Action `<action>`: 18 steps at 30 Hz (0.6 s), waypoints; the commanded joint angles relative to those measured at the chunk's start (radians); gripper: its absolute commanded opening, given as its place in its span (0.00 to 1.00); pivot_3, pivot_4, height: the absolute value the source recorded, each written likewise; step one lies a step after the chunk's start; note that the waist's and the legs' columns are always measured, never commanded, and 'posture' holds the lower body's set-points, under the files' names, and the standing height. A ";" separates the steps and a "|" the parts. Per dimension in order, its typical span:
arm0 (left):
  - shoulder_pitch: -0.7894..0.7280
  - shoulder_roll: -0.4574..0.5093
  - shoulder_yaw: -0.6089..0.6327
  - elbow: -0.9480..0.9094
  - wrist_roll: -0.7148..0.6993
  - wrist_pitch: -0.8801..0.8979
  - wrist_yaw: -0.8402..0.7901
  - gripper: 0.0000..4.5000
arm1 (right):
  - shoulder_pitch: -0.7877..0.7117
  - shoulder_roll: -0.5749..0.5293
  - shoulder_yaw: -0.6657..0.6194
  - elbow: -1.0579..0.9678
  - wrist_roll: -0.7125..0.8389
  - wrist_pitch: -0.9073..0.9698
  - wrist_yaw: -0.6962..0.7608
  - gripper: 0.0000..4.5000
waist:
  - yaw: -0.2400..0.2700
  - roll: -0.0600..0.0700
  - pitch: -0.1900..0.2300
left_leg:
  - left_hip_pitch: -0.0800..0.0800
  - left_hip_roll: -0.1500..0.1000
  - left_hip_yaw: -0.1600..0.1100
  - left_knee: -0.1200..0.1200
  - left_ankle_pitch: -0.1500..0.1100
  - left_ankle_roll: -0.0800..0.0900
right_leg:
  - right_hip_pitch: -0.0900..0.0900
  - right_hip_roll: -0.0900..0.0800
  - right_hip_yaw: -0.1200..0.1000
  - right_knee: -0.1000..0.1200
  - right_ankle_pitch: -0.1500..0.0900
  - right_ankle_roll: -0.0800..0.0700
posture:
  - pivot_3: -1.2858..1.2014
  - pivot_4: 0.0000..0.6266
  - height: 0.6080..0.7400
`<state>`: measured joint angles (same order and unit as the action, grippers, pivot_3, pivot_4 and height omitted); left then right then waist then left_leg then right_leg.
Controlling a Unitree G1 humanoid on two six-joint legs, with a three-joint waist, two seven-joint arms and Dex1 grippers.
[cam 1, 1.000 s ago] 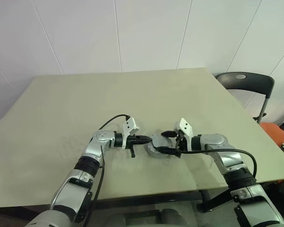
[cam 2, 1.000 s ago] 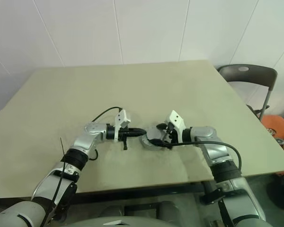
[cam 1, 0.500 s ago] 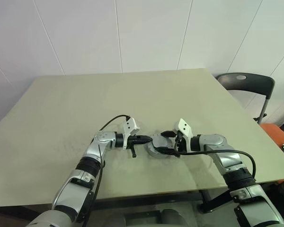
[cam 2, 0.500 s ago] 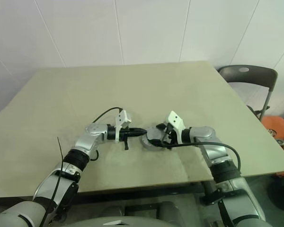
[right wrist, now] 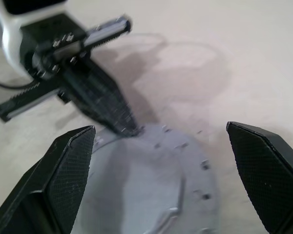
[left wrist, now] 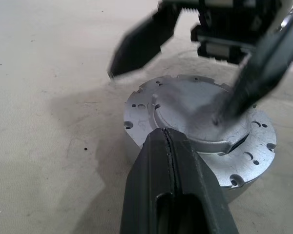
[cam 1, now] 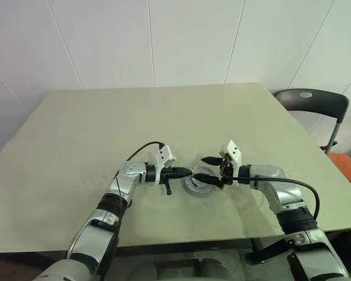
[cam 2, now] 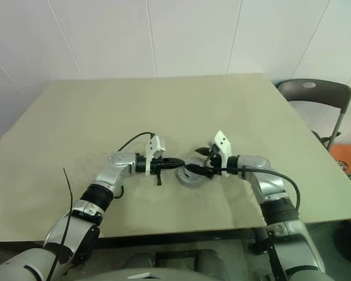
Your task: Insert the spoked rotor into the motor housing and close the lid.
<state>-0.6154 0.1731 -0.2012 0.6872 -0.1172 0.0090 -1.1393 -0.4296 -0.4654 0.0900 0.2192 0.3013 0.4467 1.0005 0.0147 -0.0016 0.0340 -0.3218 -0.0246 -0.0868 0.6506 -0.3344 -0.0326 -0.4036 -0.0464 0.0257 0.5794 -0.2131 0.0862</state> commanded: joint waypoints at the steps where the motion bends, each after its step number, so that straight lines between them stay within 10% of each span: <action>1: -0.012 -0.010 -0.017 0.012 0.015 -0.006 -0.002 0.00 | -0.034 0.009 -0.044 -0.019 0.033 -0.002 -0.016 1.00 | 0.000 0.000 0.000 | 0.000 0.000 0.000 0.000 0.000 0.000 | 0.000 0.000 0.000 0.000 0.000 0.000 | 0.52 0.00 1.00; 18: -0.011 -0.008 -0.022 0.004 0.016 0.000 -0.012 0.00 | -0.092 -0.254 -0.174 -0.067 0.382 0.742 0.082 1.00 | 0.000 0.000 0.000 | 0.000 0.000 0.000 0.001 0.000 0.000 | 0.000 0.000 0.000 0.000 -0.002 -0.003 | 0.52 0.00 1.00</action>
<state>-0.6226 0.1740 -0.2022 0.6960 -0.1165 0.0099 -1.1478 -0.4879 -0.7101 -0.0629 0.1562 0.6444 1.1426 1.0681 0.0143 -0.0012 0.0340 -0.3215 -0.0246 -0.0863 0.6513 -0.3345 -0.0324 -0.4034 -0.0463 0.0258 0.5798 -0.2146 0.0832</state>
